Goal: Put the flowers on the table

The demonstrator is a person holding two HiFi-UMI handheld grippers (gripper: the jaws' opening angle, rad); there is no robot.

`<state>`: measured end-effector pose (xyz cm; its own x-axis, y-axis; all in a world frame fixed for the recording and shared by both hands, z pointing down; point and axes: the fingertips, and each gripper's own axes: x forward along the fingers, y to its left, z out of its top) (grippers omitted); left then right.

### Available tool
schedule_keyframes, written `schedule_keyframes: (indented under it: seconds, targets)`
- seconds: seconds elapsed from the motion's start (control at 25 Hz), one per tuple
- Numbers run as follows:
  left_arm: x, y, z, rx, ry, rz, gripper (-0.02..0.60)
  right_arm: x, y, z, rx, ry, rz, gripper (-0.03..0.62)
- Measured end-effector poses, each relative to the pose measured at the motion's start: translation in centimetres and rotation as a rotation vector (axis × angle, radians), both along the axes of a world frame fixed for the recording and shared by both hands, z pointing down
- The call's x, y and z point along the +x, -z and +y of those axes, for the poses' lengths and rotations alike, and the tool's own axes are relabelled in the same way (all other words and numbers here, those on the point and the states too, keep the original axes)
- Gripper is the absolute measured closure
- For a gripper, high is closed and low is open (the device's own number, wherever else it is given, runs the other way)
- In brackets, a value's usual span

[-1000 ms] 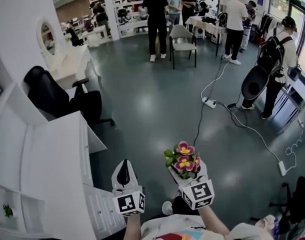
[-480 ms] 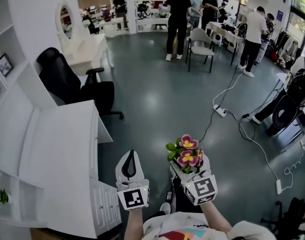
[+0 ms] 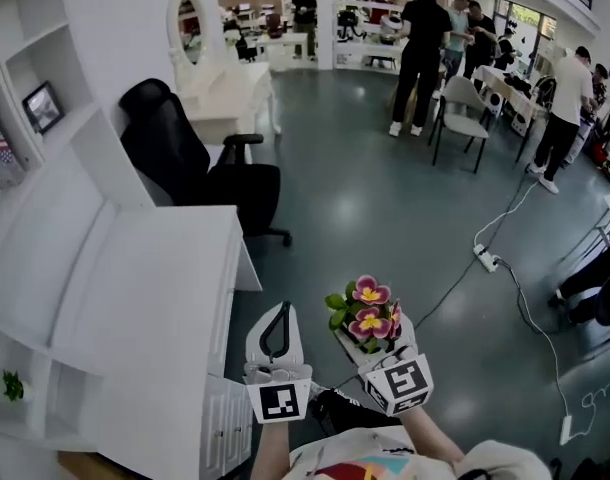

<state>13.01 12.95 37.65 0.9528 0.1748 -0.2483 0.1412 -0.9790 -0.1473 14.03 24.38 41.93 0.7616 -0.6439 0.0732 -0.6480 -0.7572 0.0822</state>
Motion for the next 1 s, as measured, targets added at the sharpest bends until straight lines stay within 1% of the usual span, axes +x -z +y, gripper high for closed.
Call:
schedule_keyframes:
  seconds: [0.08, 0.16, 0.28, 0.36, 0.44, 0.56, 0.72, 0.84, 1.0]
  targets:
    - [2.2, 0.4, -3.3, -0.020, 0.057, 0.020, 0.580, 3.9, 0.2, -3.9, 0.014, 0.084, 0.009, 0.263]
    - [3.9, 0.7, -6.8, -0.024, 0.137, 0.004, 0.580, 7.3, 0.9, -7.9, 0.018, 0.173, 0.020, 0.263]
    - [5.8, 1.3, -13.1, -0.001, 0.297, -0.023, 0.580, 11.3, 2.8, -13.6, 0.040, 0.283, 0.067, 0.264]
    - [6.6, 1.6, -17.1, -0.019, 0.409, -0.020, 0.580, 13.7, 3.8, -17.1, 0.045, 0.353, 0.091, 0.263]
    - [6.4, 1.8, -20.3, -0.041, 0.506, -0.025, 0.580, 15.2, 4.3, -20.4, 0.049, 0.423, 0.095, 0.264]
    - [5.3, 1.8, -24.1, -0.033, 0.636, -0.036, 0.580, 16.0, 4.2, -24.5, 0.055, 0.523, 0.088, 0.264]
    - [2.9, 1.9, -26.8, -0.027, 0.785, -0.046, 0.580, 15.5, 3.7, -28.5, 0.064, 0.653, 0.069, 0.263]
    - [0.2, 1.9, -27.6, -0.019, 0.889, -0.068, 0.580, 14.1, 3.5, -30.9, 0.068, 0.751, 0.062, 0.264]
    - [-4.7, 1.7, -28.9, -0.019, 1.049, -0.095, 0.580, 10.6, 3.4, -34.3, 0.088, 0.891, 0.052, 0.263]
